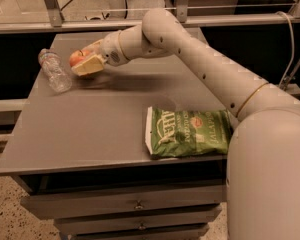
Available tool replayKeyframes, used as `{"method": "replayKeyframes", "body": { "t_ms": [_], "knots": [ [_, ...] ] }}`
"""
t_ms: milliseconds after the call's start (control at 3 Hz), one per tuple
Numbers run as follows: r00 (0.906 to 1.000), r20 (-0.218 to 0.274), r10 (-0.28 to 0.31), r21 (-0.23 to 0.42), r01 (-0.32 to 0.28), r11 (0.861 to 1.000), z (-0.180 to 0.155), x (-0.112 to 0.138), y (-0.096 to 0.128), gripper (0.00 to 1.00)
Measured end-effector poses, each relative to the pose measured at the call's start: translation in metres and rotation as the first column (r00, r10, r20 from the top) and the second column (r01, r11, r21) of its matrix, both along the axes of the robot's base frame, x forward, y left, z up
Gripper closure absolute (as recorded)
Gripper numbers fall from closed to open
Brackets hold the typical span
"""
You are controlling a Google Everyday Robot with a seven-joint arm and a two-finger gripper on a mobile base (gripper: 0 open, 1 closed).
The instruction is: Move apple near water bottle
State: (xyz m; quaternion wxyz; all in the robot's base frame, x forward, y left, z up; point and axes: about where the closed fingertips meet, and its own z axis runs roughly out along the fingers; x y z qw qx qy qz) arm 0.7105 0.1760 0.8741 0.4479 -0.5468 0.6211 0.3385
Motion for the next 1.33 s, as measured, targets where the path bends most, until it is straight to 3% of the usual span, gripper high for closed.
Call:
{"method": "replayKeyframes", "body": {
  "t_ms": [667, 1333],
  "knots": [
    [0.9995, -0.024, 0.019, 0.025, -0.018, 1.0, -0.007, -0.005, 0.005, 0.0],
    [0.9998, -0.019, 0.001, 0.019, -0.001, 1.0, -0.005, -0.006, -0.007, 0.0]
  ]
}}
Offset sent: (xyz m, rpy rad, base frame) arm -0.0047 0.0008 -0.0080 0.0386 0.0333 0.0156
